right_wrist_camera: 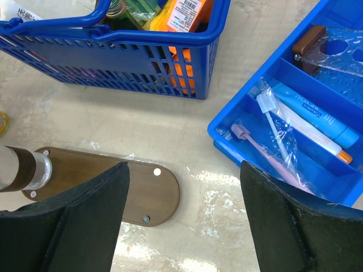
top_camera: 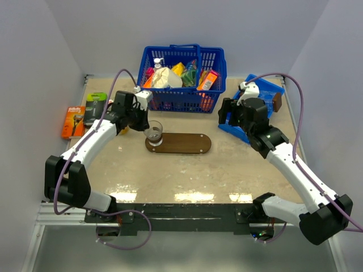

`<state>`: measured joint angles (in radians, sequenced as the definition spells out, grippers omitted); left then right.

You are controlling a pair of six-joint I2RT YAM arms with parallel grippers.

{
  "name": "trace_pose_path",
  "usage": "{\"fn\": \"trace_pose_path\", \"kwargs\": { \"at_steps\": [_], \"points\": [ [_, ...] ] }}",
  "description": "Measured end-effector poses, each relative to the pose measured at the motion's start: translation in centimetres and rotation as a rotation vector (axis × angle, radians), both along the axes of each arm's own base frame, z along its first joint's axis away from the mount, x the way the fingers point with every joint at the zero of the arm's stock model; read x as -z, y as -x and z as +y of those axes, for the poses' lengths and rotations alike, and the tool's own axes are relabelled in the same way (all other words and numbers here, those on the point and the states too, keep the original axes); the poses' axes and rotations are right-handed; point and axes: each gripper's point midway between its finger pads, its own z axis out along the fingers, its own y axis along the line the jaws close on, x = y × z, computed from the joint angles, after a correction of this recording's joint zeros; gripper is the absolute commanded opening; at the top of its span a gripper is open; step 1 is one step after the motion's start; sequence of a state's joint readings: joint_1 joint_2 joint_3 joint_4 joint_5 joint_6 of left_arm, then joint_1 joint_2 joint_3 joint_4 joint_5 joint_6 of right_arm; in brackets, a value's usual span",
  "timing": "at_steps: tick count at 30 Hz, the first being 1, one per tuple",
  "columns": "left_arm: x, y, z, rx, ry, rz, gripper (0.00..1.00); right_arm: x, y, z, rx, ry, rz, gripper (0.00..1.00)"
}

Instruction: Prepare toiletry sets of a toothbrush and toothpaste on the tray

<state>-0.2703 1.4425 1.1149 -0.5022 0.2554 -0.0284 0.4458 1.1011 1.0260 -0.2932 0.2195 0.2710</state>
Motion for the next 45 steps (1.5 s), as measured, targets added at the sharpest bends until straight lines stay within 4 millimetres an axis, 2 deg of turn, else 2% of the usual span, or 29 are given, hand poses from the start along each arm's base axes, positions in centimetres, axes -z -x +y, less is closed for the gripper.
{"fn": "trace_pose_path", "kwargs": {
  "at_steps": [13,25,39,45],
  "points": [
    [0.1,0.0,0.0,0.012,-0.007,-0.003,0.00,0.2,-0.1,0.0,-0.002,0.005,0.004,0.81],
    [1.4,0.7,0.2,0.013,-0.013,0.028,0.00,0.2,-0.1,0.0,-0.002,0.006,0.005,0.81],
    [1.5,0.6,0.2,0.014,-0.011,0.025,0.00,0.3,-0.1,0.0,-0.002,0.007,0.006,0.84],
    [1.5,0.5,0.2,0.013,-0.011,0.022,0.11,0.3,-0.1,0.0,-0.003,0.008,0.006,0.84]
  ]
}}
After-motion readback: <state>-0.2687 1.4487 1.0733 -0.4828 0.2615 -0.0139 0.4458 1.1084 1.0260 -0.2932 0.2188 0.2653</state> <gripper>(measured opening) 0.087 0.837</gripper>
